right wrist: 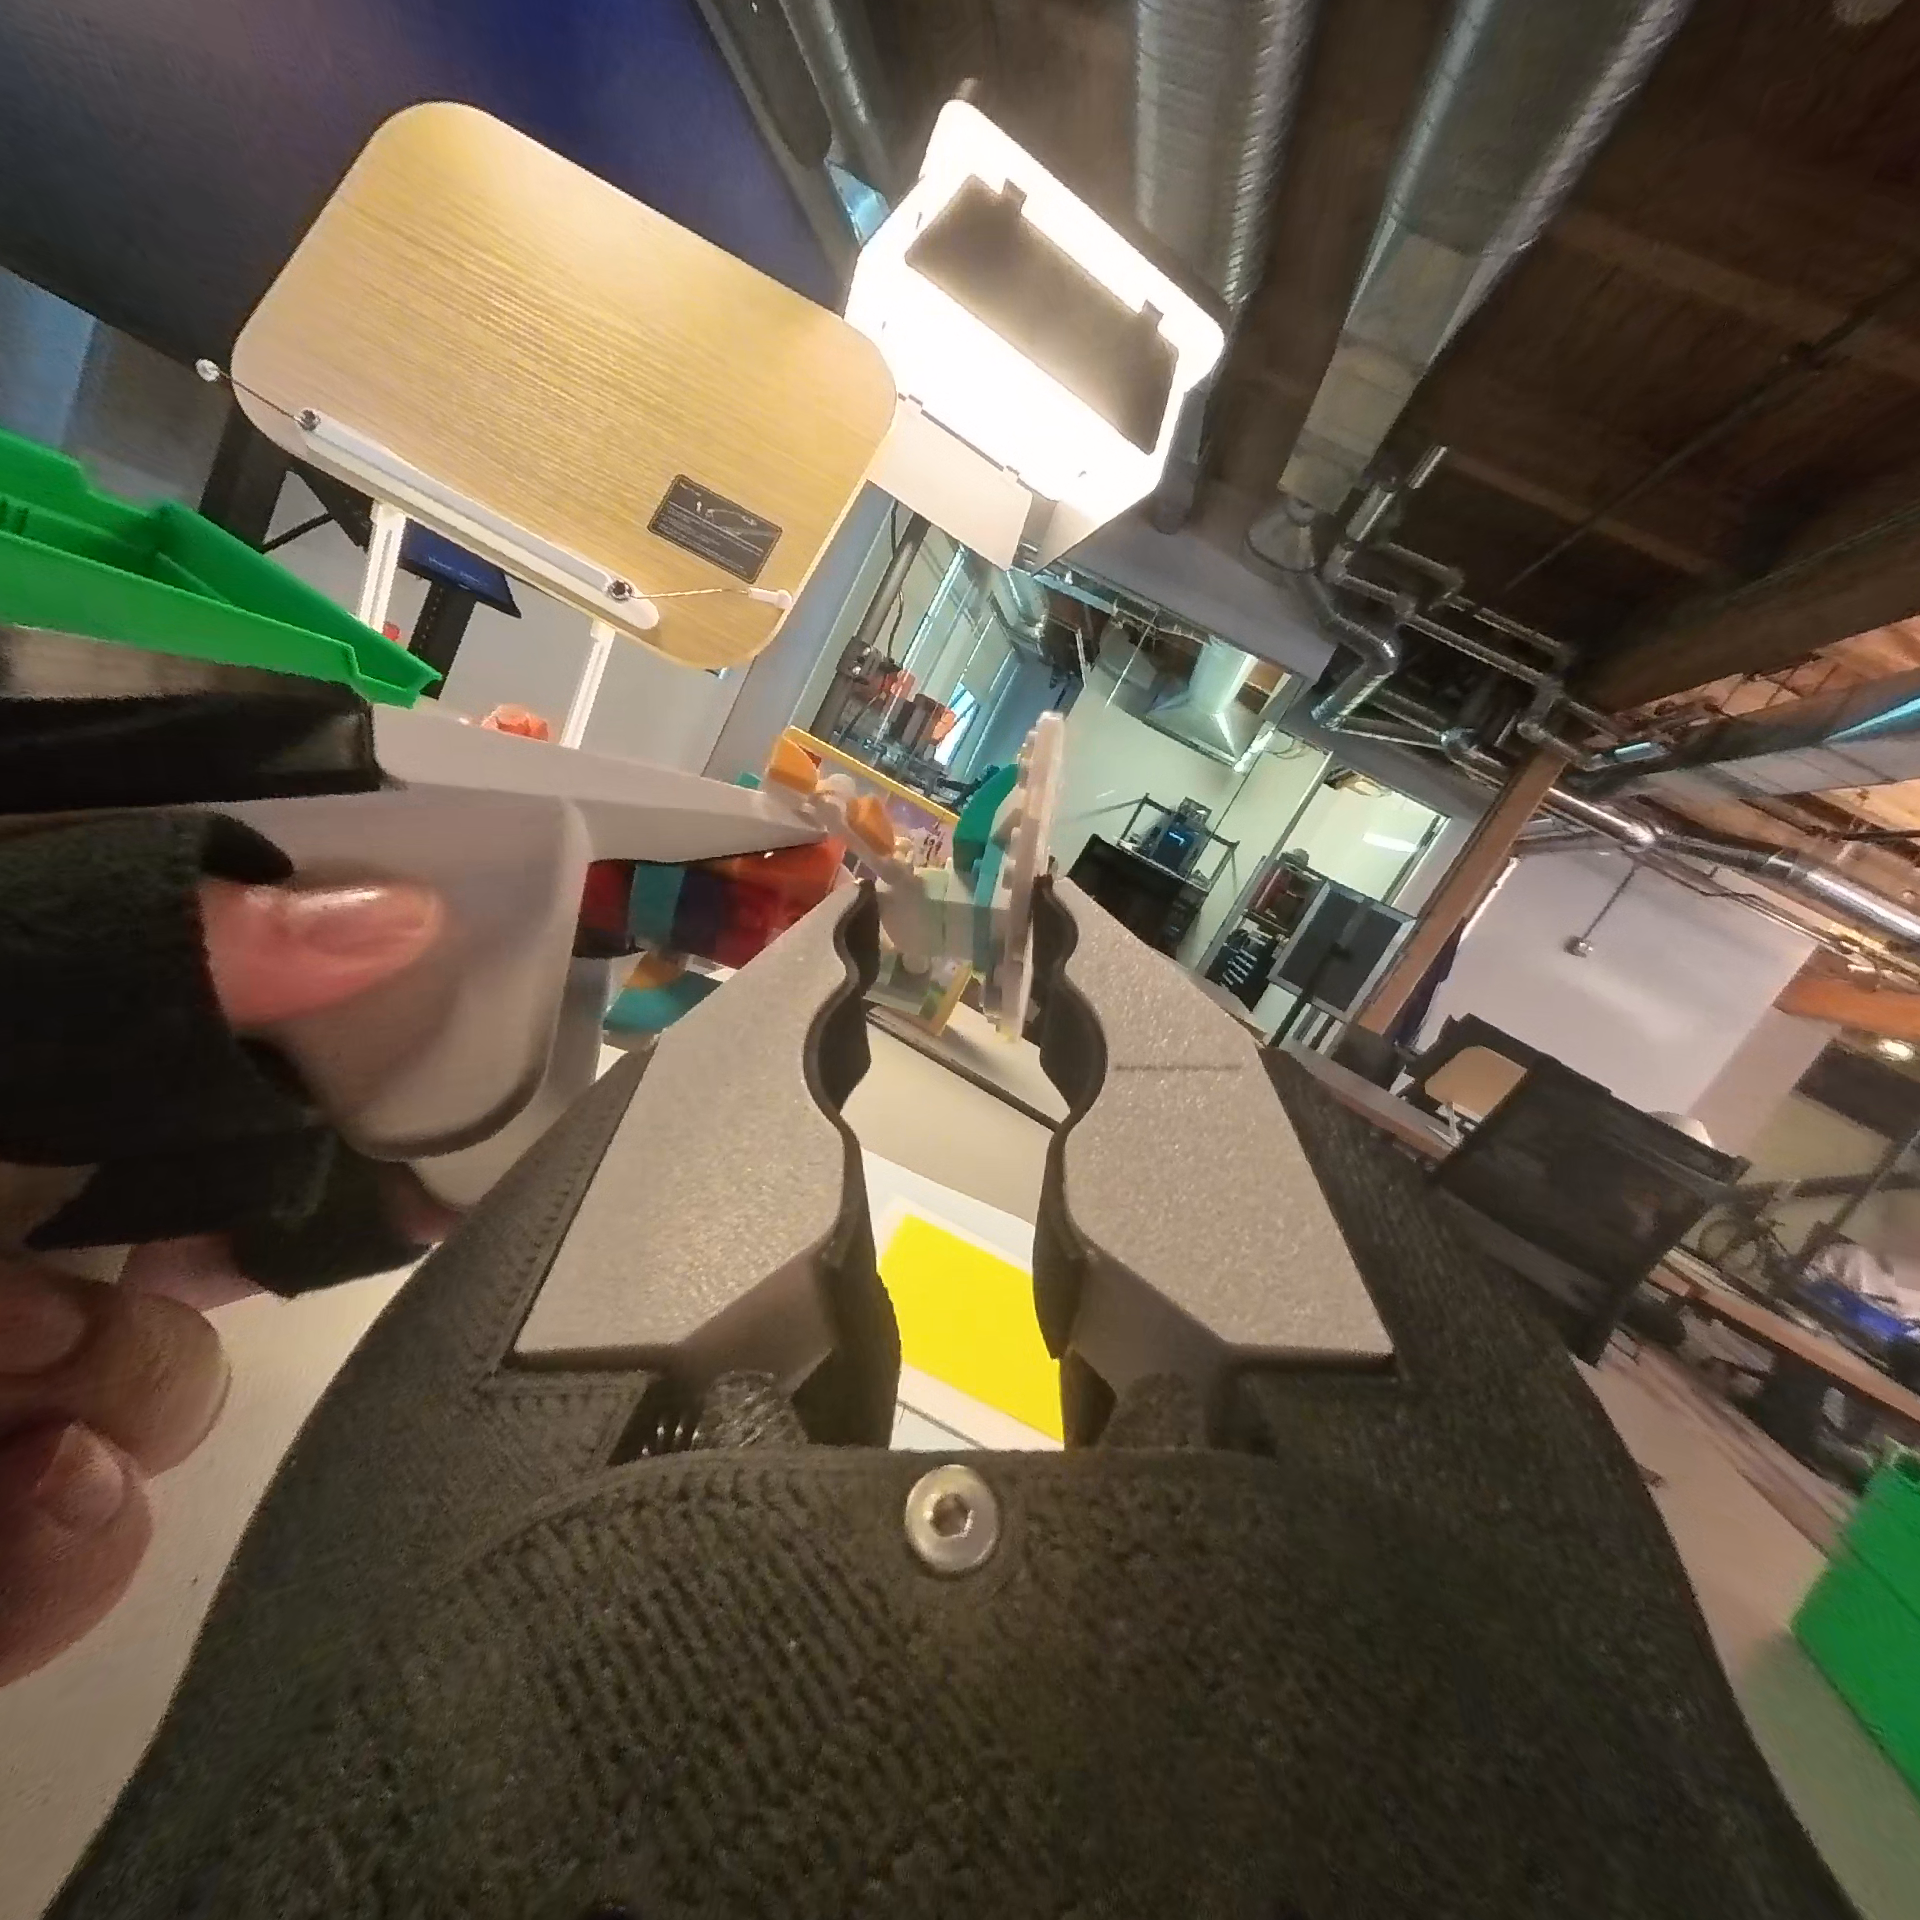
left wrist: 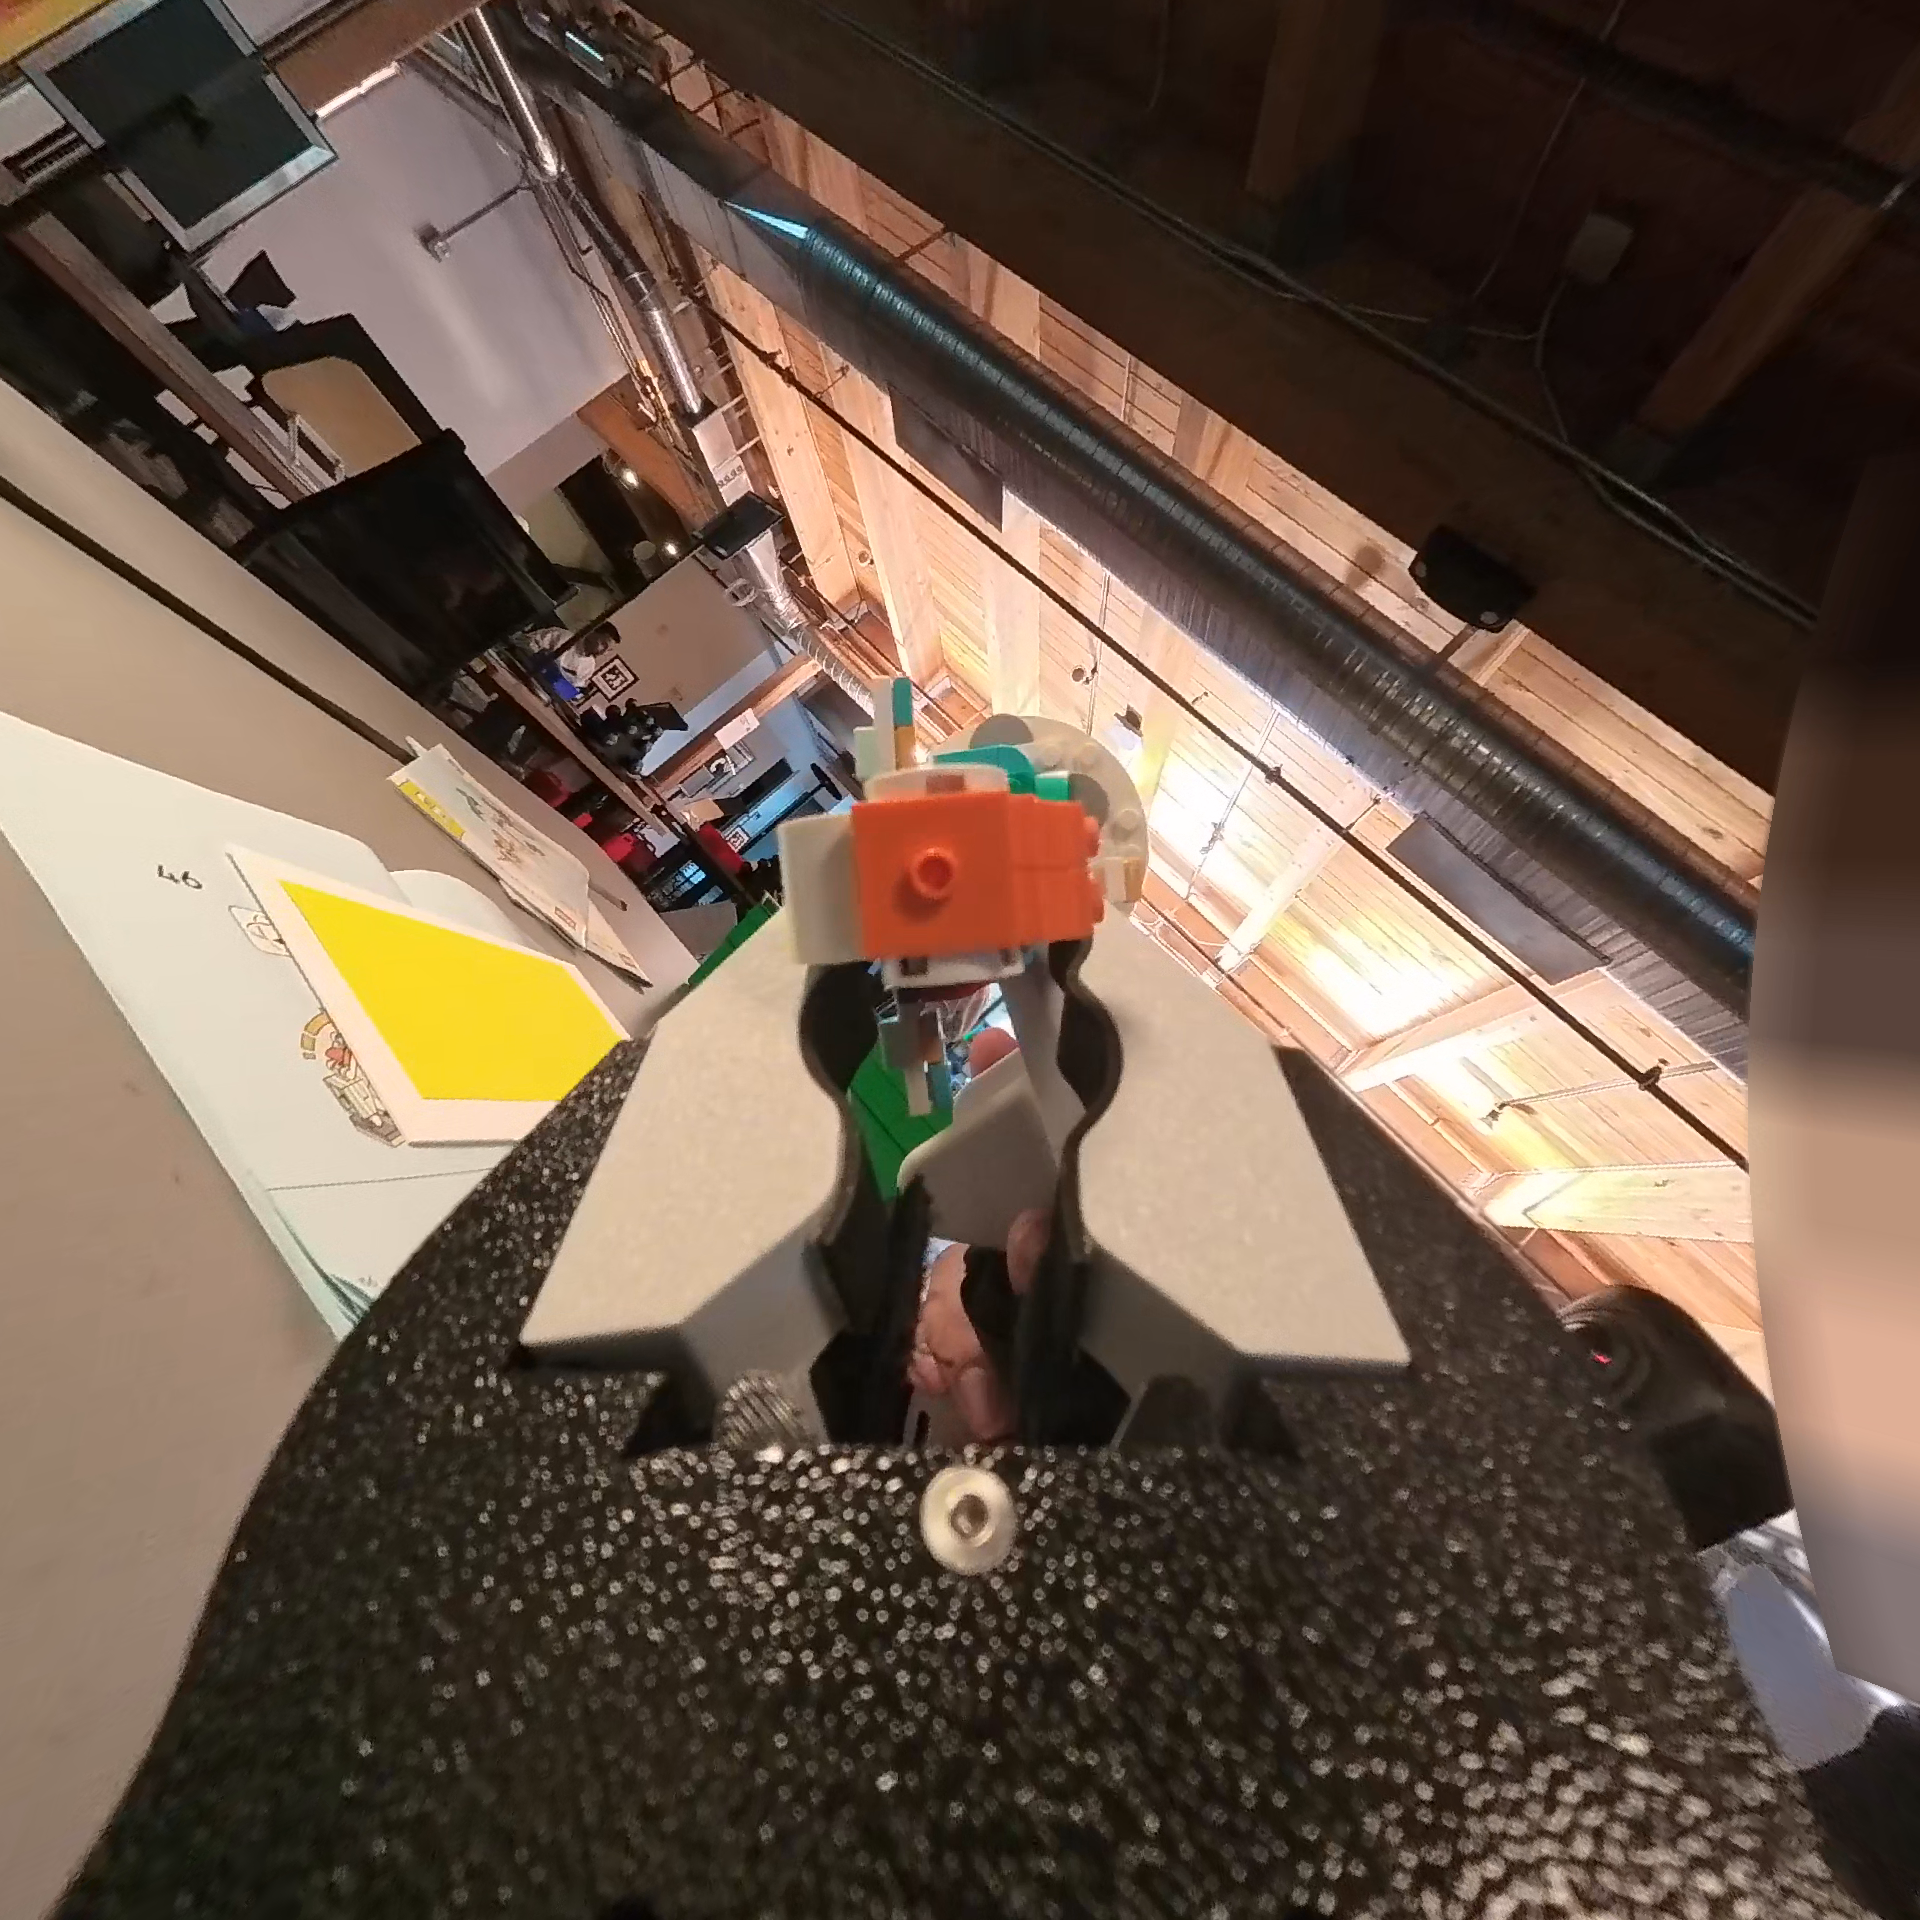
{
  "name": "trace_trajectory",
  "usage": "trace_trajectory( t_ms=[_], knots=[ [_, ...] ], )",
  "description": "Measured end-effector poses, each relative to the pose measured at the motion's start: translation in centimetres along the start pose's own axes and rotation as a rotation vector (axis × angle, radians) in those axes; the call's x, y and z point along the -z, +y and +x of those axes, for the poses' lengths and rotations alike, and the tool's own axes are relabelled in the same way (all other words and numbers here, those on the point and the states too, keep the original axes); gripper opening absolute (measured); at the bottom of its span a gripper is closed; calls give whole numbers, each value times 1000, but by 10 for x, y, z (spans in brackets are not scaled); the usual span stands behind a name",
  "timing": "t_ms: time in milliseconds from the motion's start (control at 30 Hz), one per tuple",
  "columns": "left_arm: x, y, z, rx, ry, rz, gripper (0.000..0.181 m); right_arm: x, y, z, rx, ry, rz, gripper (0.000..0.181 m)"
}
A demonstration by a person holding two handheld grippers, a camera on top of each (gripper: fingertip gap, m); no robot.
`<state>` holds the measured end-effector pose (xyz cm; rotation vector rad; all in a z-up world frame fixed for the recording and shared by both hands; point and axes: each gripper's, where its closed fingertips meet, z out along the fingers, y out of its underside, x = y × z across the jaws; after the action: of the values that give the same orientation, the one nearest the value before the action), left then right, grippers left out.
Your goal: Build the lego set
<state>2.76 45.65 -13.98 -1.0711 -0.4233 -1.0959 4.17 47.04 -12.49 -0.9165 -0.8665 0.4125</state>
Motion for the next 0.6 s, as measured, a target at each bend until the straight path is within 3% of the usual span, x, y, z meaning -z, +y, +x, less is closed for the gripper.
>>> trace_trajectory(
  t_ms=[500,600],
  knots=[
    [0,-5,-4,-13,-20,-9,29,-2,3,-4,-30,-5,-12,29],
    [-1,-27,0,-133,-10,1,29,3,7,-6,-75,-57,-9,46]
  ],
)
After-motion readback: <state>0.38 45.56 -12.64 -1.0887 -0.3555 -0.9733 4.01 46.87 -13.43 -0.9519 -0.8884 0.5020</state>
